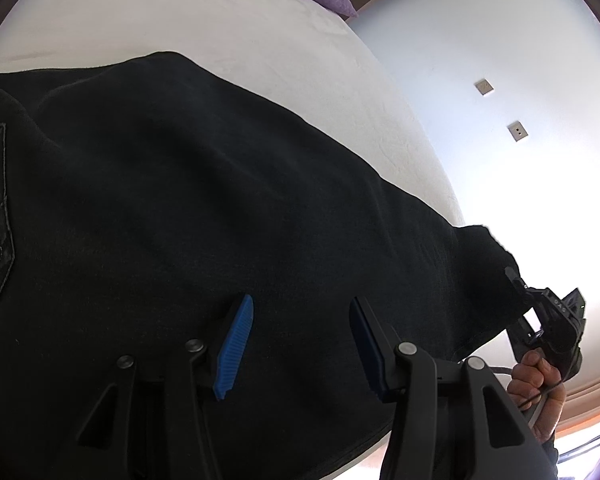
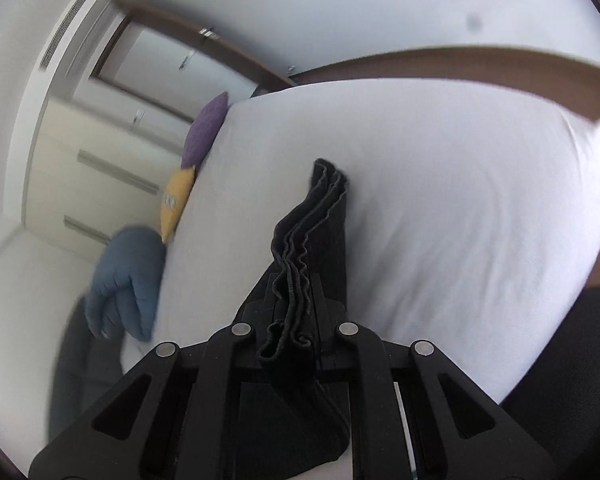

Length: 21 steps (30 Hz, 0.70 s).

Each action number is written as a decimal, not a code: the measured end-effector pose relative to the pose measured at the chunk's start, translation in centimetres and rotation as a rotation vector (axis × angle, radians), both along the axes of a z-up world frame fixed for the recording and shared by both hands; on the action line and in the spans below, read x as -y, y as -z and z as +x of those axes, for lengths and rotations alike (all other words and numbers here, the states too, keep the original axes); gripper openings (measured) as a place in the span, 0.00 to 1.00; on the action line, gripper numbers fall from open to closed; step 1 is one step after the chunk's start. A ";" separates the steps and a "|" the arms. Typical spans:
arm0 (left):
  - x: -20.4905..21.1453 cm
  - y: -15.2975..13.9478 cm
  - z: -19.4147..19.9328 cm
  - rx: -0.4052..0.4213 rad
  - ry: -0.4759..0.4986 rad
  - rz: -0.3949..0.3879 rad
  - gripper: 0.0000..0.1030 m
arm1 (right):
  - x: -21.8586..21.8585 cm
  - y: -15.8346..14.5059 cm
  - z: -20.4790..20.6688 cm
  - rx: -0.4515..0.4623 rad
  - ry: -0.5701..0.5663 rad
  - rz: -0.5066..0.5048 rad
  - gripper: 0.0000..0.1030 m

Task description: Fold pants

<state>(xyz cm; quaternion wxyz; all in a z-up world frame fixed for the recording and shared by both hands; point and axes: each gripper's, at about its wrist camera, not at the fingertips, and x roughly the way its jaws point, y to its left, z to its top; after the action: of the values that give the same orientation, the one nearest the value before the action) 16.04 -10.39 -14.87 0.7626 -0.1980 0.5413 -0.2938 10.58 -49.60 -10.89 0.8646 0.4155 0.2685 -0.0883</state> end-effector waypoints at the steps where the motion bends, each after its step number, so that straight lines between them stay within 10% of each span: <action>1: -0.1 0.1 0.0 -0.001 -0.003 -0.006 0.51 | -2.4 -1.2 1.0 -0.018 -0.065 -0.113 0.10; 7: -0.4 0.2 0.1 -0.017 -0.028 -0.034 0.52 | -19.9 0.3 2.6 -0.190 -0.495 -0.731 0.09; 15: 0.3 -0.9 0.4 -0.064 -0.050 -0.117 0.95 | -22.5 3.1 1.8 -0.235 -0.541 -0.816 0.10; 21: 3.9 -1.1 2.3 -0.106 0.016 -0.083 0.98 | -23.7 2.7 0.2 -0.201 -0.517 -0.890 0.10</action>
<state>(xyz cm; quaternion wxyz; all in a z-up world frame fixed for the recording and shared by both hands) 18.32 -14.28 -13.74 0.7214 -0.2406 0.5699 -0.3112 10.82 -25.90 -13.60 0.9210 -0.0825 0.3804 -0.0169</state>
